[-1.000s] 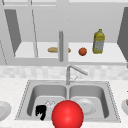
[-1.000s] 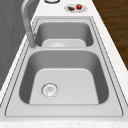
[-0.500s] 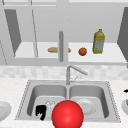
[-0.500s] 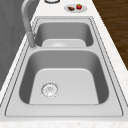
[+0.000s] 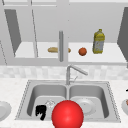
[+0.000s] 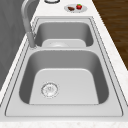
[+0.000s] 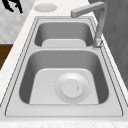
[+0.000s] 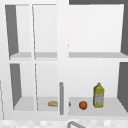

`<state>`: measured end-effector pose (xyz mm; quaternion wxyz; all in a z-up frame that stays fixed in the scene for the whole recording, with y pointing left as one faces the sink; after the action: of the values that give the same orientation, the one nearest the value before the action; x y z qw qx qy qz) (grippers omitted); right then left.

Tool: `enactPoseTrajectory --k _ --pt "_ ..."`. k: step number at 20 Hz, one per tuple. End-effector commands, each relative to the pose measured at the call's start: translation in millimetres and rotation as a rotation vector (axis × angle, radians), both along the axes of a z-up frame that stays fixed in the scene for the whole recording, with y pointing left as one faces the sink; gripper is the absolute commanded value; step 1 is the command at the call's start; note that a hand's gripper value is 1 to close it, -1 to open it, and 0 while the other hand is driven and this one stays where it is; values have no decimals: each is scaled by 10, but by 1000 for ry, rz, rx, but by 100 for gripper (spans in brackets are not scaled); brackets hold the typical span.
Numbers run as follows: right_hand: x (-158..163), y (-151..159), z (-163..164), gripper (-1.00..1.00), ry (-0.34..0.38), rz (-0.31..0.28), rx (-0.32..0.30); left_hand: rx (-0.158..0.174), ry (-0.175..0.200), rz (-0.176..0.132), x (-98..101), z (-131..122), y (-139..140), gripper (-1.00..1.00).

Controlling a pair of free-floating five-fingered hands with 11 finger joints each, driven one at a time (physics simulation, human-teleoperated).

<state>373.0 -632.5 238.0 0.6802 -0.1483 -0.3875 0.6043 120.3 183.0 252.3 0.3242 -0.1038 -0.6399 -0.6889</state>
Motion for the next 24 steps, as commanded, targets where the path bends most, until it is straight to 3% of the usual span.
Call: enactPoseTrajectory --k 1,17,24 --pt "128 -254 -45 -100 0 1 22 0 0 0 0 0 0 0" --pt "315 -1421 -4 -100 1 0 68 0 0 0 0 0 0 0" --pt "294 -1867 261 -100 17 -6 73 0 0 0 0 0 0 0"
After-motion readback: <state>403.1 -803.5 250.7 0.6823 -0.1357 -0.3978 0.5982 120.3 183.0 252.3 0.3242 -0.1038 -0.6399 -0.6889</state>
